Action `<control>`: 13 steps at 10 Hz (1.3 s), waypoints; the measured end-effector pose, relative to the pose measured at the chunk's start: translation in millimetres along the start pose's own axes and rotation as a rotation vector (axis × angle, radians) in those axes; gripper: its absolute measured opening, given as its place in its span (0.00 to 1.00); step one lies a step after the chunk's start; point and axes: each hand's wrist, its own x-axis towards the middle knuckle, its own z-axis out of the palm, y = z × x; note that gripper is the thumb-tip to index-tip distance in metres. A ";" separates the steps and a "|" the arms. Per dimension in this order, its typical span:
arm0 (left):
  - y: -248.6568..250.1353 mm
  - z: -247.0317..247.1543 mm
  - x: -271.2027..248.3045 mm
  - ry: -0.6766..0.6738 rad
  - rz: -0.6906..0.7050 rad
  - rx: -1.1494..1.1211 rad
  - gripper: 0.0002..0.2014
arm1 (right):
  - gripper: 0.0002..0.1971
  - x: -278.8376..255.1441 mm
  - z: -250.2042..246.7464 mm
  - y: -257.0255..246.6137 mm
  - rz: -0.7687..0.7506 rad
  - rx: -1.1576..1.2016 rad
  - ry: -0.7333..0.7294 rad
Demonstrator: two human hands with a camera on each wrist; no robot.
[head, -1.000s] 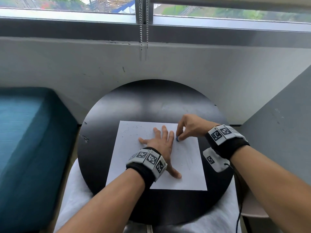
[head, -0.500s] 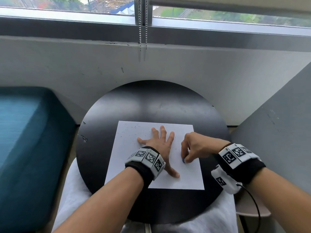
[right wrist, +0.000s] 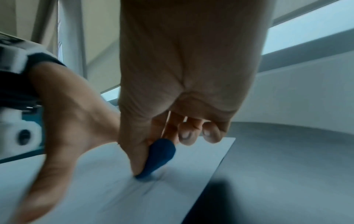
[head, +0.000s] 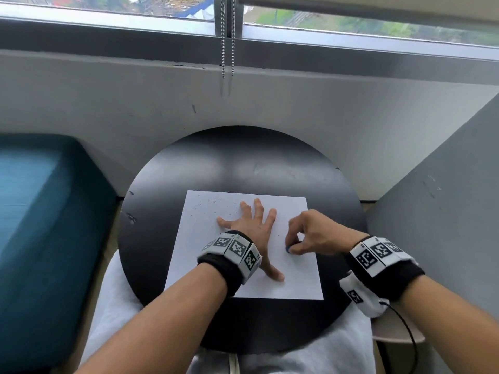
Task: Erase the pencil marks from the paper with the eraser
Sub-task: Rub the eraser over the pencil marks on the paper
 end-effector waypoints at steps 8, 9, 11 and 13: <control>1.1 -1.5 -2.0 0.000 -0.012 0.005 0.75 | 0.05 36.1 -26.8 -4.2 0.054 0.037 -0.041; 1.8 -0.9 -2.5 -0.005 -0.013 0.008 0.75 | 0.04 27.9 -20.6 -4.0 0.044 0.021 -0.041; 1.4 0.7 -1.0 0.003 -0.013 0.003 0.76 | 0.05 21.9 -16.3 -6.7 0.032 0.007 -0.124; 1.0 0.2 -1.3 -0.007 -0.014 -0.006 0.76 | 0.04 9.9 -7.2 -10.1 0.058 0.016 -0.282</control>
